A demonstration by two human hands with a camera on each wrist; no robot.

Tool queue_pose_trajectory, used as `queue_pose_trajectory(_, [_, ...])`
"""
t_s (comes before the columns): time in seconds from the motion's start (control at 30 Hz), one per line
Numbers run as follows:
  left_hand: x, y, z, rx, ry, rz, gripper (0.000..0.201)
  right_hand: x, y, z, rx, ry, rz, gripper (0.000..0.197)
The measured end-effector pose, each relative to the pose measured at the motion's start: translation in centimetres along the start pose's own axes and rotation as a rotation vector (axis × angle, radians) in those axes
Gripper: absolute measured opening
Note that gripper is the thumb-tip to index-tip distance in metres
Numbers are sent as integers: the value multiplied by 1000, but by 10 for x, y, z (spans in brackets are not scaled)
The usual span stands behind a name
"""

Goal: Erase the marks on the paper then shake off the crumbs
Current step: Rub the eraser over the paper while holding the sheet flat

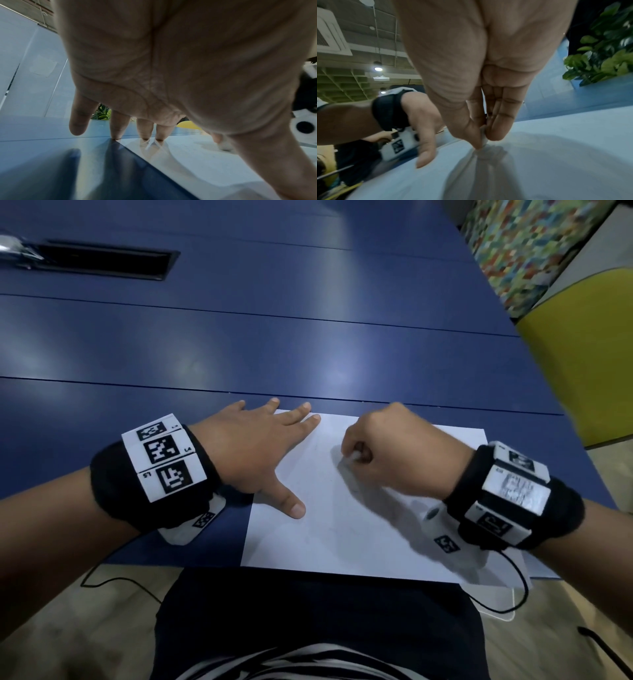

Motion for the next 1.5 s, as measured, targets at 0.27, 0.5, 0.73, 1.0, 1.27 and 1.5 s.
queue_pose_trajectory(0.27, [3,-5,2,-3,33,-34,141,-51,-26,20,-8,52,-70,18])
queue_pose_trajectory(0.5, [34,-34,-9,-91,4,-122,121,-70,-18,52,3,98,-44,6])
queue_pose_trajectory(0.73, [-5,-56,16,-308,-76,-22,44,-65,-2,59,-35,208,-18,6])
queue_pose_trajectory(1.0, [-42,-34,38,-80,-84,-64,68,-33,4,72,16,162,-81,7])
queue_pose_trajectory(1.27, [-26,-21,-6,8,-73,-37,146,14,10,64,82,-89,-232,15])
queue_pose_trajectory(1.5, [-10,-33,-19,70,76,-81,138,-61,-21,37,-72,109,-101,14])
Point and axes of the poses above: each hand's wrist, its own z-axis away from the middle knuckle, its own y-axis out of the palm, x = y × z, the point moved 4 cm from there along -z, towards the middle knuckle, and after that the axes turned 5 degrees about -x, right-handed, at the moved point
